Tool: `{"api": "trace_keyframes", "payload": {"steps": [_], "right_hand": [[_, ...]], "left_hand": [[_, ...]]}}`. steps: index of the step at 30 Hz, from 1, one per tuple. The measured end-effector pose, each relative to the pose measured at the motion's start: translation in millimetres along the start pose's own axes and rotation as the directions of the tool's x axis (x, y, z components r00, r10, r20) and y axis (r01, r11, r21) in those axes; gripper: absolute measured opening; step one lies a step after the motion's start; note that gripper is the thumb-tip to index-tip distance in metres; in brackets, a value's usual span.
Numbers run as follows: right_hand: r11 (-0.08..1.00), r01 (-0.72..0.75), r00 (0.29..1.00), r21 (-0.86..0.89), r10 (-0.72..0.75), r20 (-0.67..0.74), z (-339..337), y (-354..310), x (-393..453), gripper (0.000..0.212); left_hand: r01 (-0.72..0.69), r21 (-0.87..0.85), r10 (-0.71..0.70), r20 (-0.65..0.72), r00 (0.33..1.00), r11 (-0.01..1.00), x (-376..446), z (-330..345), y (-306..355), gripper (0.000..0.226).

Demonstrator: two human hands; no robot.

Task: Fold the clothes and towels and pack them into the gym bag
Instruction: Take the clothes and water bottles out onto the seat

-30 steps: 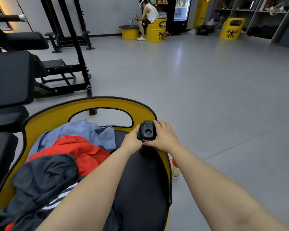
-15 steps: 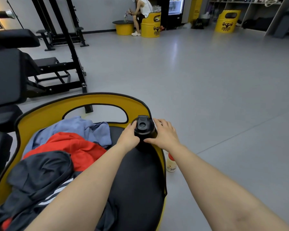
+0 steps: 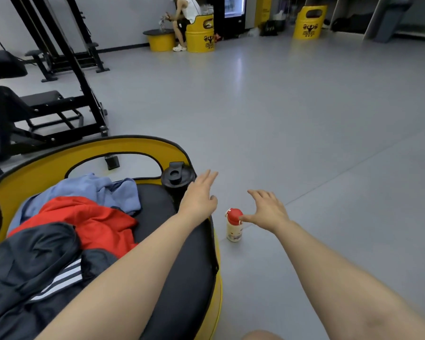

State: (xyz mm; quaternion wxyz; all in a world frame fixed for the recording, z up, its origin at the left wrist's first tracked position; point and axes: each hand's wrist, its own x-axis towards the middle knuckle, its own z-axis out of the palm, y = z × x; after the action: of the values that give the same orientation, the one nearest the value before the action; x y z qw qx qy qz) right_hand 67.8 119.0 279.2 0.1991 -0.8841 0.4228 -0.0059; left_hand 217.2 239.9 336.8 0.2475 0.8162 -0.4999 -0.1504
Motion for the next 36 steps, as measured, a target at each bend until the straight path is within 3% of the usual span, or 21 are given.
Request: {"api": "trace_keyframes", "payload": {"steps": [3, 7, 18, 32, 36], "right_hand": [[1.000, -0.018, 1.000, 0.001, 0.018, 0.010, 3.2, 23.0, -1.4, 0.090], [1.000, -0.030, 0.999, 0.009, 0.030, 0.024, 11.4, 56.6, 5.7, 0.090], [0.999, -0.017, 0.992, 0.033, 0.013, 0.123, 73.0, 117.3, 67.3, 0.090], [0.993, -0.016, 0.967, 0.113, -0.013, 0.256, 186.1, 132.5, 160.8, 0.088], [0.979, -0.063, 0.965, 0.192, 0.011, 0.260, 214.4, 136.0, 176.1, 0.091]], "left_hand": [[-0.039, 0.108, 0.028, 0.104, 0.994, 0.993, 8.9, 25.8, 11.3, 0.065], [0.002, 0.127, -0.027, 0.197, 0.980, 0.992, 29.5, 64.5, 15.5, 0.066], [0.089, 0.269, -0.174, 0.311, 0.934, 0.959, 90.2, 165.2, -6.1, 0.071], [0.262, 0.223, -0.332, 0.384, 0.862, 0.939, 157.6, 264.4, -72.5, 0.072], [0.354, 0.166, -0.391, 0.395, 0.831, 0.920, 167.3, 284.2, -90.6, 0.085]]}}
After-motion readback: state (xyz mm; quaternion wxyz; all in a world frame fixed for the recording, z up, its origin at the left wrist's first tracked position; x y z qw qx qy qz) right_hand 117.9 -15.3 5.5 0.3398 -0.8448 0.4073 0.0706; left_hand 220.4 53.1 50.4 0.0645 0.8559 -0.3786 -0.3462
